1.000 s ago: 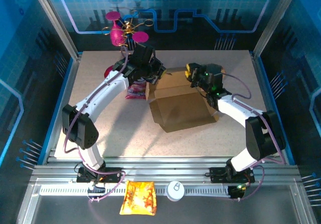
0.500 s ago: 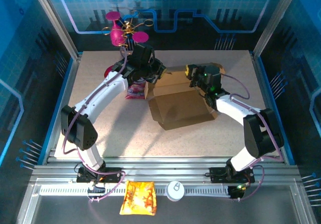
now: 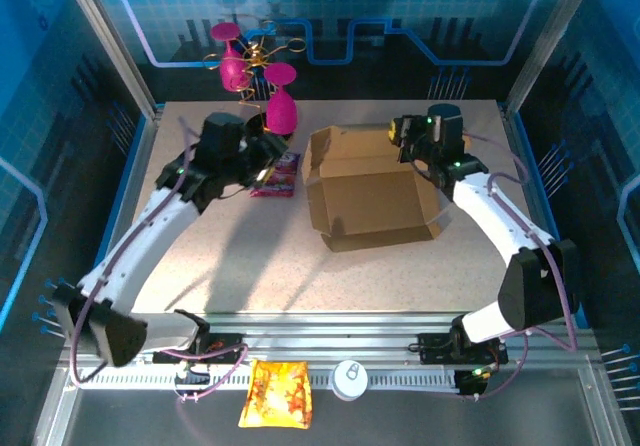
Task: Fold the paper box
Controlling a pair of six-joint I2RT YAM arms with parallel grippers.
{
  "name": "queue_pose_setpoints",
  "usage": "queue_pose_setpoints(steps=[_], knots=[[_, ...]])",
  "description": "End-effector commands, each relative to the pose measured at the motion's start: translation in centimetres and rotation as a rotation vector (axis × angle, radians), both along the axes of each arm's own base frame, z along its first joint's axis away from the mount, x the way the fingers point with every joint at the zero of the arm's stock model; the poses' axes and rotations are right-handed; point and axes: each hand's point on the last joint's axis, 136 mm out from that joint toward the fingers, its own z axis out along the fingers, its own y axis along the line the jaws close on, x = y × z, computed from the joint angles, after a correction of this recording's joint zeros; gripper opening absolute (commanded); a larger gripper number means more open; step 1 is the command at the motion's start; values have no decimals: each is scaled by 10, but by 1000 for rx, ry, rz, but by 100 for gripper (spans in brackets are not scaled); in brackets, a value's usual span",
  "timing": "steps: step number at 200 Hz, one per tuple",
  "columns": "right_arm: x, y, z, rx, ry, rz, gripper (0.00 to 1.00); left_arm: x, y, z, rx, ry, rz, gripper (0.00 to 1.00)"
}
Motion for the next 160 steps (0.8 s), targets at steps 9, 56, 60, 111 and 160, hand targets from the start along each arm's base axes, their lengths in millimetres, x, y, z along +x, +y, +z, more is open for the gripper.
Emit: queue_pose_setpoints(steps=[9,56,60,111,160], knots=[[-16,-9,9,-10,71,15,0,14,8,-61,-150,74,18,41],[-16,-18,17,20,80,0,0,60,-17,-105,-269,49,-10,19],[-15,-18,17,20,81,-2,0,63,-18,-106,-275,39,-11,18],[-9,-21,15,55,84,-9,0,76,-57,-122,-378,10,-100,17],[-5,-22,15,71,80,-20,0,76,-67,-144,-418,42,-90,18]])
